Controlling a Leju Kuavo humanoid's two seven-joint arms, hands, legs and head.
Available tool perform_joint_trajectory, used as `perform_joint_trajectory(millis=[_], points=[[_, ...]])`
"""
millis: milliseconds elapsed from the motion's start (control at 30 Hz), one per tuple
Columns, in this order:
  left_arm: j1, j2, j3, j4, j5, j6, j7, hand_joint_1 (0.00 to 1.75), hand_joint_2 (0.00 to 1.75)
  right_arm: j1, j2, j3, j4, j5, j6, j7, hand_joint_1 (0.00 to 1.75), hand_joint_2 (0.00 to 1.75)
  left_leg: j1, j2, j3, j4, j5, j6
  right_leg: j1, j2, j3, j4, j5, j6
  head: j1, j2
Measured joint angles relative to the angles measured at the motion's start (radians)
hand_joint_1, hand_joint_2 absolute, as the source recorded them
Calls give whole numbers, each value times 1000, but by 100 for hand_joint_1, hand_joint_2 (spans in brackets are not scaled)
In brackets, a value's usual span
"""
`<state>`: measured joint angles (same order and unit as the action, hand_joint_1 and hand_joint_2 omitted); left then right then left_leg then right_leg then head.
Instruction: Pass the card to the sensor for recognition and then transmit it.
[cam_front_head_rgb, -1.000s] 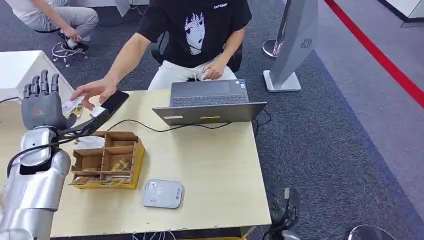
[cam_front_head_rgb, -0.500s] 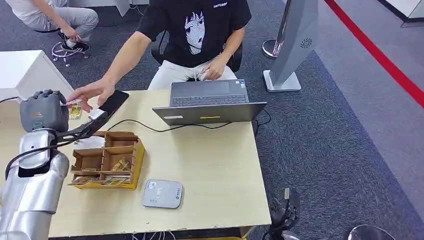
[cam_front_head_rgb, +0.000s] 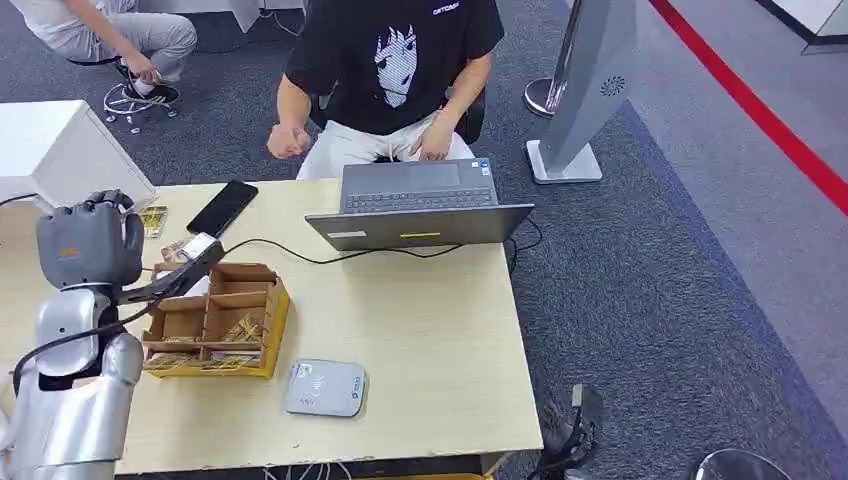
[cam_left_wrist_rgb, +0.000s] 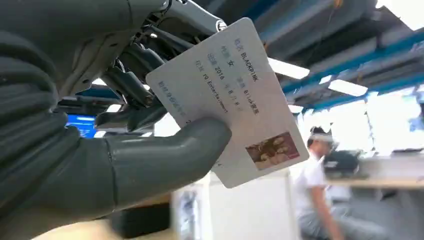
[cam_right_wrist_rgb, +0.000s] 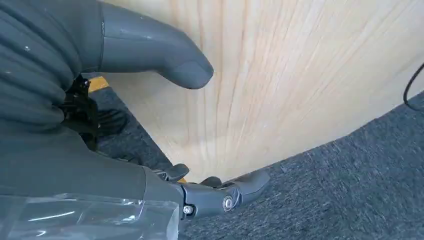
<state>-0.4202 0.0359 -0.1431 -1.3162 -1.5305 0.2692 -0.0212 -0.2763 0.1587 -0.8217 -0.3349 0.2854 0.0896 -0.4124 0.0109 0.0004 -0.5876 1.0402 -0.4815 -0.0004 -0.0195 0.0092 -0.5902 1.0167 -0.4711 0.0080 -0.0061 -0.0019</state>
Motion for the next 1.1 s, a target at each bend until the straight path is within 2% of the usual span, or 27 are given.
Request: perform_joint_trajectory(millis=[100, 167, 233, 300, 367, 467, 567, 967, 1100], points=[[127, -72, 0, -150, 0, 19, -33, 175, 175, 19, 0, 0, -4, -16, 5, -9, 0, 175, 0, 0, -1, 0, -1, 2, 0, 0, 0, -1, -2, 2, 3, 0], [180, -97, 0, -212, 2, 21, -41, 175, 175, 27, 0, 0, -5, -20, 7, -13, 0, 175, 0, 1, -2, 0, -2, 1, 0, 1, -1, -2, -2, 2, 3, 0], [226, -121, -6, -263, 19, 34, -79, 175, 175, 36, 0, -1, -10, -40, 8, -17, 0, 175, 0, 0, -2, 0, -3, 1, 0, 0, -1, -2, -2, 2, 3, 0], [297, -146, -33, -321, 48, 52, -115, 175, 175, 48, 0, -3, -17, -64, 12, -24, 0, 175, 0, 0, -2, 0, -4, 2, 0, 0, 0, -3, -3, 4, 1, 0], [380, -180, -89, -358, 117, 34, -137, 175, 175, 63, -1, -13, -26, -95, 21, -37, 0, 175, -1, 0, -2, 0, -5, 4, -1, 0, 0, -3, -3, 5, 2, 0], [470, -211, -150, -359, 235, 1, -145, 175, 175, 87, -2, -37, -38, -124, 34, -44, 0, 175, -1, 0, -2, 0, -6, 4, -1, 0, 0, -4, -4, 6, 2, 0], [502, -224, -175, -310, 294, -6, -149, 175, 175, 102, -3, -51, -49, -123, 33, -51, 0, 175, 0, 0, -2, 0, -6, 5, 0, 0, 1, -4, -4, 6, 2, 0], [516, -235, -193, -243, 311, -7, -160, 175, 175, 109, -8, -62, -58, -123, 29, -51, 0, 175, 0, 0, -1, 0, -6, 5, 0, 0, 1, -4, -4, 6, 2, 0], [516, -237, -194, -222, 315, -49, -147, 175, 175, 109, -8, -69, -58, -126, 34, -50, 0, 175, -1, 0, -1, 0, -6, 5, -1, 0, 1, -4, -4, 6, 2, 0]])
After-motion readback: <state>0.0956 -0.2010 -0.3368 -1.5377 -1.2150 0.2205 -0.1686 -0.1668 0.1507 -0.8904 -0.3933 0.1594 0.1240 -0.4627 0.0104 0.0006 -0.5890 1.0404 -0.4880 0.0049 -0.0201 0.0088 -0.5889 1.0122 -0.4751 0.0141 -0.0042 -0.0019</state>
